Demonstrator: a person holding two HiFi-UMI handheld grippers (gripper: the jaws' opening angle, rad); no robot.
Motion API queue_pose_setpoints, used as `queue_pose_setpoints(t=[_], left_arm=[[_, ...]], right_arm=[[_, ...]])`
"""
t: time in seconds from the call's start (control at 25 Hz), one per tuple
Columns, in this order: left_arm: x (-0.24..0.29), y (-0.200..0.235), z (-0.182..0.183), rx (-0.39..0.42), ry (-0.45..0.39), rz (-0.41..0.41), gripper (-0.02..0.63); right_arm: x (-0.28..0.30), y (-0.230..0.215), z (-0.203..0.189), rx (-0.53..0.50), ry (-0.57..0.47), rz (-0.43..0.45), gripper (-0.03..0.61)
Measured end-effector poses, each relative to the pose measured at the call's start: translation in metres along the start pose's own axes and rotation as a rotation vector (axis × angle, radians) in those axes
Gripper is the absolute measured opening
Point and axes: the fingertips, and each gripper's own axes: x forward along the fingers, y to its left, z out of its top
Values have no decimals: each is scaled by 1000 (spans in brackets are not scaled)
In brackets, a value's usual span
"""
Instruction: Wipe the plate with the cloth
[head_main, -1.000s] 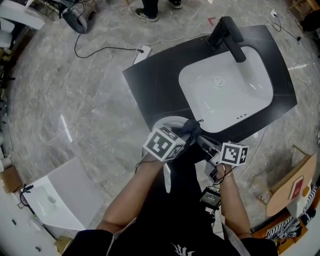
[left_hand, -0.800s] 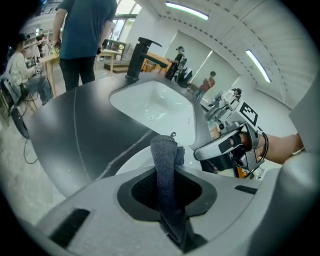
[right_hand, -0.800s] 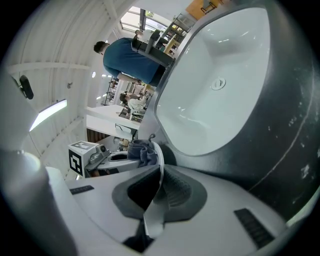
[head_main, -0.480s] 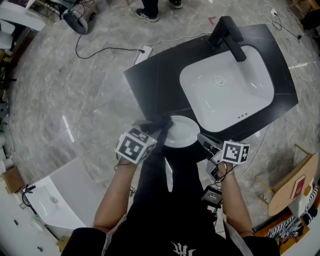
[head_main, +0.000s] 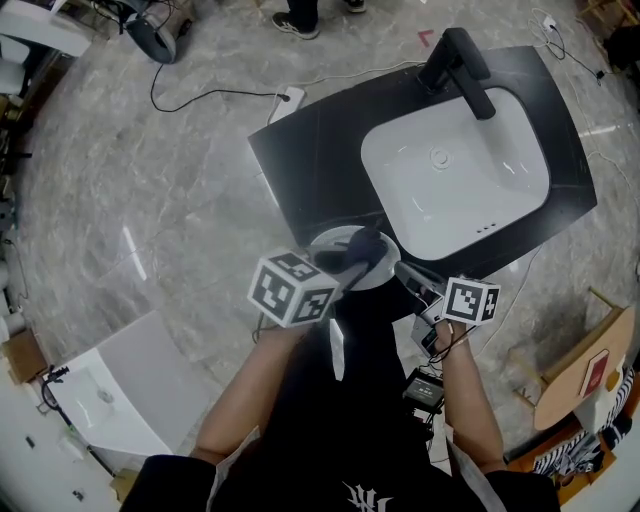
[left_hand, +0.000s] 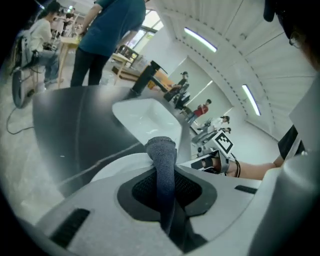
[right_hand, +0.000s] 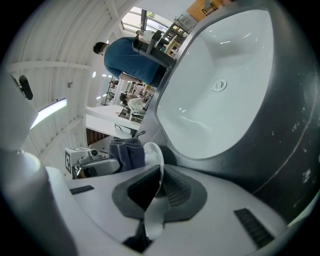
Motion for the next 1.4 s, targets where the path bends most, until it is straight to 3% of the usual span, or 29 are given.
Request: queue_pose_setpoints(t=[0.08, 0.16, 0.48, 0.72, 1.4], left_arm=[[30, -14, -4, 15, 44, -51, 52], [48, -17, -10, 53, 92, -47, 52], [33, 32, -20, 251, 220, 195, 52], [-10, 66, -22, 250, 216, 301, 52], [-82, 81, -30, 235, 180, 413, 52]], right_arm=[[1, 0, 0, -1, -1, 0, 18], [2, 1, 0, -3, -2, 1, 18], [0, 0, -1, -5, -4, 0, 18], [0, 1, 0, -14, -7, -2, 18], [0, 1, -1, -46, -1, -22, 20]])
